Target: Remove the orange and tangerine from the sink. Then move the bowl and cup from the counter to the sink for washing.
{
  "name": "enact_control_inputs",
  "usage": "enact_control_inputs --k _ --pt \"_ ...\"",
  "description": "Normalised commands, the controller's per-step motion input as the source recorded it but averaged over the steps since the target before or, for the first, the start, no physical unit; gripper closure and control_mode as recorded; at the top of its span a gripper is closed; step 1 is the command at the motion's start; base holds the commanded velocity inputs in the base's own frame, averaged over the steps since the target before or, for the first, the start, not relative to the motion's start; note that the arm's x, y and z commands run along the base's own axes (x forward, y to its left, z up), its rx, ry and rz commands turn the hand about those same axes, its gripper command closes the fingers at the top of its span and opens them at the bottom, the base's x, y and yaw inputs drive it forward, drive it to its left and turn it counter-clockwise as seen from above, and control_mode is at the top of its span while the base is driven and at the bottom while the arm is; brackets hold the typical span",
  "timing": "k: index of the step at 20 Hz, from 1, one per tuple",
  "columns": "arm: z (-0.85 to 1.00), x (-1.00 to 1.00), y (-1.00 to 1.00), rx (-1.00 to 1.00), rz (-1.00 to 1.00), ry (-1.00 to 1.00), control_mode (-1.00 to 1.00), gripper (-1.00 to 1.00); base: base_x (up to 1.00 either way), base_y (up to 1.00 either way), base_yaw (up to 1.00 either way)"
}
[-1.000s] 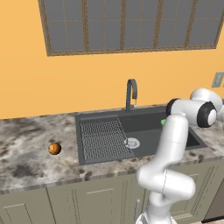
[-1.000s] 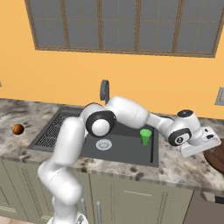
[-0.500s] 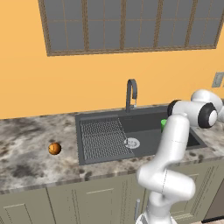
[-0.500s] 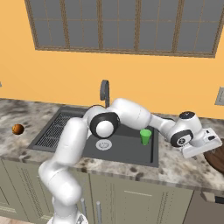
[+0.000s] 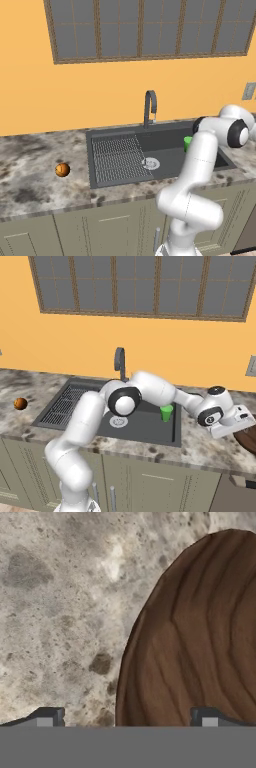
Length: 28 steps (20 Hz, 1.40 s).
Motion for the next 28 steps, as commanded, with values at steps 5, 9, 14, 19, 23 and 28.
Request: enact_control_inputs --k 5,9,14,19,23,28 --pt "-0.10 0.03 -0.14 0.00 0.00 0.00 -1.00 -1.00 0.00 0.00 0.00" --pt "-0.06 0.00 -0.12 0.00 0.00 0.00 -1.00 -1.00 0.00 0.00 0.00" --pt "-0.03 0.00 -0.01 0.00 0.00 0.00 -1.00 1.00 0.00 0.00 0.00" --pt "-0.02 0.00 -0.01 0.00 -0.02 0.00 -1.00 1.00 0.00 0.00 0.00" --pt "-0.04 0.00 0.00 0.00 -0.01 0.01 -1.00 1.00 0.00 0.00 0.00" --pt "-0.01 -0.03 0.01 0.01 0.00 0.00 -1.00 1.00 0.00 0.00 0.00"
